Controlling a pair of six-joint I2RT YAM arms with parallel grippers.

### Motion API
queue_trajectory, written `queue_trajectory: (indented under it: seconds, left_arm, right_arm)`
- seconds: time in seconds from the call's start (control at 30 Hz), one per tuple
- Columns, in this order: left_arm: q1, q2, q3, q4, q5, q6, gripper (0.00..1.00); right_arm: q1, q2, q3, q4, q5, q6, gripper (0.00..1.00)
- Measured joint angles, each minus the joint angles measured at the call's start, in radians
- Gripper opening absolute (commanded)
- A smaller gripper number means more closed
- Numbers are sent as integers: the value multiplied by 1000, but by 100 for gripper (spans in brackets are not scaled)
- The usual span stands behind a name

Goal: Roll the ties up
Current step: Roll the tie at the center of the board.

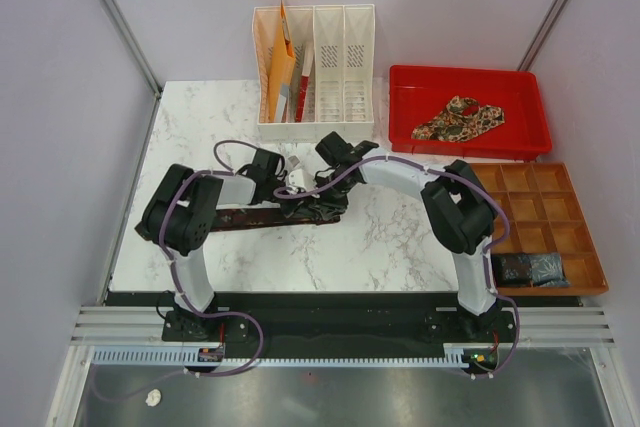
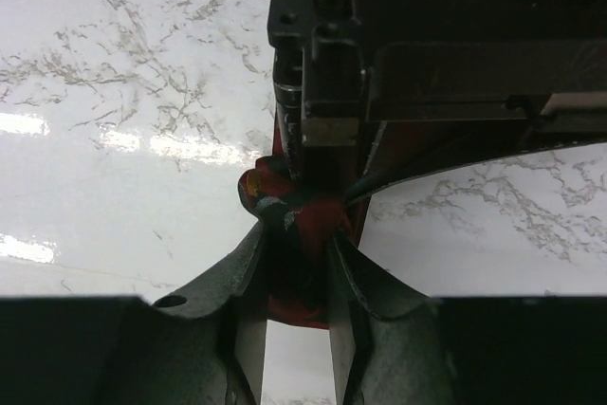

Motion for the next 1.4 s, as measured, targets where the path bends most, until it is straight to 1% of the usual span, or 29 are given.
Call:
queue_trajectory:
  seconds: [0.1,0.13,0.2,0.23,0.3,0.33,0.43,0.57,0.63,0.8,1.1,1.4]
  left_arm:
    - [9,-17,-27,22,-7,-13,15]
    - [12,-21,-34,28,-7,-18,18]
    - [17,-29,-47,37,-9,-26,24]
    - [20,-35,-54,40,-9,-30,28]
    - [29,-49,-66,42,-10,-34,32]
    - [35,-60,-75,42,-9,-39,39]
    - [51,-84,-91,43,-11,-45,46]
    - [72,-111,-118,43,-25,-48,49]
    - [79,-131,-131,42,-28,-48,52]
    - [81,-162,-142,42,-32,-49,55]
    - [80,-174,-149,42,-33,-55,53]
    - [83,-250,-157,36,-32,-71,51]
  right_arm:
    - [17,1,0,14,32,0,29]
    - [21,2,0,17,39,0,26]
    - [26,2,0,22,53,0,25]
    - [27,2,0,23,60,0,22]
    - [27,2,-1,25,68,1,20]
    - [27,2,-2,26,69,1,20]
    - [27,2,-6,32,73,0,19]
    - [30,2,-11,41,76,-1,19]
    - [32,2,-13,43,77,-4,19]
    - [32,3,-13,43,77,-5,20]
    - [32,8,-5,34,74,-5,22]
    - [32,16,5,25,68,-7,22]
